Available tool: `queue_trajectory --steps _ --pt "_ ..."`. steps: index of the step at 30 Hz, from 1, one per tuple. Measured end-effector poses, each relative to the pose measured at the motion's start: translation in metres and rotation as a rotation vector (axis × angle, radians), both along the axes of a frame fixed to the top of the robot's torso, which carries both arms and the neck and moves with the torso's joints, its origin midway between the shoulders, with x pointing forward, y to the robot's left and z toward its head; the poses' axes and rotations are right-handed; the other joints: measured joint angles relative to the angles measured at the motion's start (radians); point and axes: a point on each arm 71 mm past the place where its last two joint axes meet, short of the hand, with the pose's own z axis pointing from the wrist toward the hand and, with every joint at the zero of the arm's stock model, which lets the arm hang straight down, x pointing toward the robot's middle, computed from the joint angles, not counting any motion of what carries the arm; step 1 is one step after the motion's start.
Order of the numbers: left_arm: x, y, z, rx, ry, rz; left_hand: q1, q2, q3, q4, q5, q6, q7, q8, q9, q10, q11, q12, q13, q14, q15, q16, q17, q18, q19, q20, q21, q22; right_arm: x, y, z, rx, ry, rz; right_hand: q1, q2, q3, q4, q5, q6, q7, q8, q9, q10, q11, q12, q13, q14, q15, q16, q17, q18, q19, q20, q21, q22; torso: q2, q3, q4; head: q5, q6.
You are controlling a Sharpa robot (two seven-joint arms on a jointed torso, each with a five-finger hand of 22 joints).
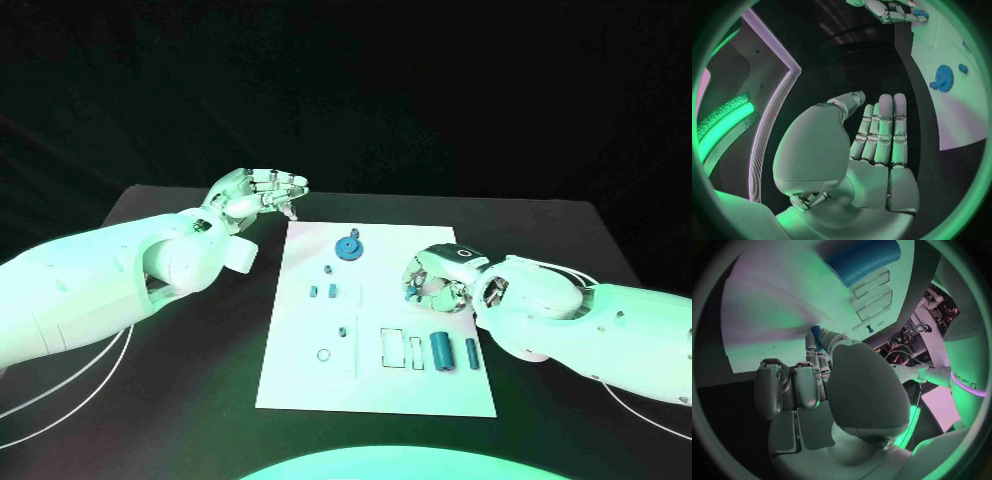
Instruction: Assemble the parts on the task board
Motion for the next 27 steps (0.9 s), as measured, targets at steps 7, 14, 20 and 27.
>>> queue_trajectory --steps 7,14,20,27 --pt "0.000 0.001 0.000 0.001 0.000 0.002 0.000 0.000 0.000 0.000 0.000 0.000 0.000 0.002 0.000 0.000 0.000 0.000 0.000 0.000 0.000 0.000 0.000 0.000 0.000 0.000 -0.004 0.000 -0.003 -0.002 0.001 0.021 -0.013 -0.017 -0.031 -0.005 0.049 -0.036 0.024 0.000 0.000 0.015 0.000 0.014 0.003 -0.017 0.001 0.000 0.000 0.005 0.003 0.000 0.000 0.000 0.006 0.000 0.000 0.0000 0.0003 -0.002 -0.001" --pt "0.001 0.001 0.000 0.002 0.001 0.004 0.004 0.004 0.000 0.000 0.000 0.000 0.000 0.004 0.000 0.000 0.000 0.000 0.000 0.000 0.000 0.000 0.000 0.000 0.000 0.000 -0.004 0.000 -0.008 -0.003 0.016 0.062 -0.040 -0.021 -0.048 -0.004 0.082 -0.061 0.024 -0.002 0.002 0.019 0.000 0.018 0.007 -0.029 0.002 0.000 0.000 0.009 0.004 0.000 0.000 0.000 0.012 0.000 -0.002 -0.0007 0.0006 -0.003 -0.002" --pt "0.002 0.001 -0.001 0.003 0.001 0.006 0.004 0.004 0.000 0.000 0.000 0.000 0.000 0.004 0.000 0.000 0.000 0.000 0.000 0.000 0.000 0.000 -0.001 0.000 0.000 0.000 -0.004 0.000 -0.016 0.007 0.036 0.112 -0.068 0.008 -0.051 -0.007 0.088 -0.068 0.024 -0.005 0.002 0.023 0.000 0.018 0.007 -0.033 0.002 0.000 0.000 0.009 0.004 0.000 0.000 0.000 0.012 0.000 -0.004 -0.0019 -0.0010 -0.003 0.001" --pt "0.002 0.000 -0.002 0.003 0.003 0.005 0.009 0.009 0.000 0.000 0.000 0.000 0.000 0.004 0.000 -0.004 -0.004 0.000 -0.001 0.000 0.000 -0.004 -0.002 0.000 0.000 0.000 -0.004 0.000 -0.029 0.037 0.044 0.169 -0.068 0.078 -0.062 -0.010 0.094 -0.073 0.024 -0.006 0.002 0.023 0.000 0.025 0.007 -0.034 0.002 0.000 0.000 0.009 0.005 0.000 0.000 0.000 0.012 0.000 -0.007 -0.0020 -0.0028 0.008 -0.003"
